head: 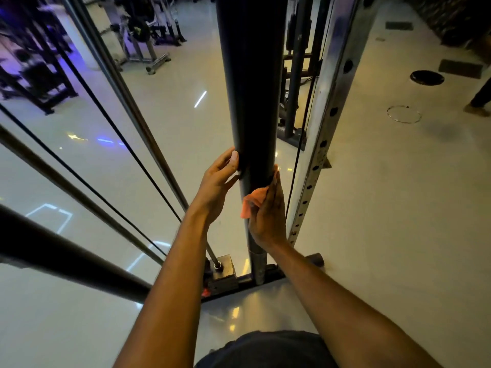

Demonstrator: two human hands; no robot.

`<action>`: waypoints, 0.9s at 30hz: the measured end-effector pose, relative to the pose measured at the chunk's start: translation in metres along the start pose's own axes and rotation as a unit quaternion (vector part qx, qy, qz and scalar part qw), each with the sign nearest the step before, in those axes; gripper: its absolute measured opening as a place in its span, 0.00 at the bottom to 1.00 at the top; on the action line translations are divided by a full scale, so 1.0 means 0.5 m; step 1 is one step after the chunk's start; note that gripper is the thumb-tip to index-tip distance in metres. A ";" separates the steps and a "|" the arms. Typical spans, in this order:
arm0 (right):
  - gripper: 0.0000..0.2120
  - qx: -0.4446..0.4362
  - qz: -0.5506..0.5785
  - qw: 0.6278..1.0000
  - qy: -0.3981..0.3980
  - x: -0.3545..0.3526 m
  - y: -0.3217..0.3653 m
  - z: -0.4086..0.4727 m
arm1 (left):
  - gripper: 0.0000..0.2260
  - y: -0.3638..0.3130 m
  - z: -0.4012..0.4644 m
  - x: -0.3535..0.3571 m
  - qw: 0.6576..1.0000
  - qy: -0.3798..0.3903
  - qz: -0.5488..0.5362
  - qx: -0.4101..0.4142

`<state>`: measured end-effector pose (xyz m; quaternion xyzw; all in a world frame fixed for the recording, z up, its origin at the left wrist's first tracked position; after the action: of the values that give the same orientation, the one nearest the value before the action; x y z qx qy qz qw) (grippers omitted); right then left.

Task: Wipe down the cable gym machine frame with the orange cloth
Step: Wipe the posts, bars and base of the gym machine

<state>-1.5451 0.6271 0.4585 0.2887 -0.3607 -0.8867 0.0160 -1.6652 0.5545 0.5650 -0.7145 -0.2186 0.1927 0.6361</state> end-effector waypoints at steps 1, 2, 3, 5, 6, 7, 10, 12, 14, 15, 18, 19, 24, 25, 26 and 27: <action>0.47 -0.005 0.013 1.000 0.002 -0.004 0.005 0.005 | 0.20 0.002 -0.001 0.002 1.000 -0.005 -0.003 -0.002; 0.46 -0.009 0.031 0.999 -0.004 -0.013 0.016 0.018 | 0.20 0.003 -0.003 0.006 1.000 -0.011 -0.006 -0.003; 0.44 -0.014 0.047 0.999 -0.018 -0.024 0.033 0.037 | 0.20 0.004 -0.005 0.009 1.000 -0.015 -0.007 -0.001; 0.41 -0.036 0.065 0.996 -0.051 -0.048 0.072 0.080 | 0.19 0.005 -0.009 0.017 1.000 -0.027 -0.009 0.004; 0.40 -0.048 0.065 0.995 -0.063 -0.057 0.087 0.099 | 0.18 0.006 -0.010 0.021 0.999 -0.035 -0.011 0.006; 0.39 -0.057 0.064 0.994 -0.069 -0.061 0.096 0.110 | 0.17 0.007 -0.010 0.024 0.999 -0.042 -0.012 0.005; 0.43 -0.055 0.038 0.997 -0.043 -0.043 0.074 0.091 | 0.18 0.017 -0.007 0.029 0.998 -0.059 -0.014 -0.002; 0.50 -0.040 0.005 0.999 0.008 -0.012 0.017 0.039 | 0.20 0.032 -0.001 0.029 0.997 -0.068 -0.021 -0.013; 0.55 -0.018 -0.007 0.998 0.055 0.011 -0.038 -0.019 | 0.20 0.051 -0.001 0.032 0.997 -0.067 -0.023 -0.019; 0.55 -0.007 -0.002 0.997 0.071 0.019 -0.056 -0.036 | 0.19 0.061 -0.001 0.034 0.998 -0.064 -0.020 -0.022; 0.53 0.013 0.047 0.997 0.057 0.020 -0.051 -0.037 | 0.21 0.086 -0.003 0.034 0.997 -0.061 -0.026 -0.033; 0.50 0.010 0.066 0.997 0.031 0.015 -0.033 -0.022 | 0.22 0.092 -0.002 0.032 0.997 -0.062 -0.024 -0.035; 0.40 -0.016 0.061 0.997 -0.048 0.018 0.003 0.016 | 0.20 0.118 0.009 0.017 0.998 -0.056 -0.023 -0.026; 0.42 -0.018 0.039 0.998 -0.040 0.032 -0.012 0.003 | 0.18 0.128 0.015 0.012 0.998 -0.052 -0.023 -0.021; 0.45 -0.021 0.014 0.999 -0.023 0.048 -0.033 -0.018 | 0.17 0.139 0.019 0.009 0.999 -0.044 -0.021 -0.017; 0.48 -0.019 -0.015 1.000 0.000 0.066 -0.060 -0.047 | 0.16 0.152 0.023 0.007 0.999 -0.034 -0.016 -0.015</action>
<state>-1.5550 0.6266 0.4090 0.2940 -0.3393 -0.8935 0.0085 -1.6635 0.5587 0.4883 -0.7136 -0.2548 0.2035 0.6201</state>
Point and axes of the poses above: each hand's wrist, its own z-axis towards the middle knuckle, its own x-axis out of the palm, y = z × x, the point moved 5 cm from there along z, towards the middle knuckle, and after that the axes turned 7 degrees about -x, right-handed, at the moved point
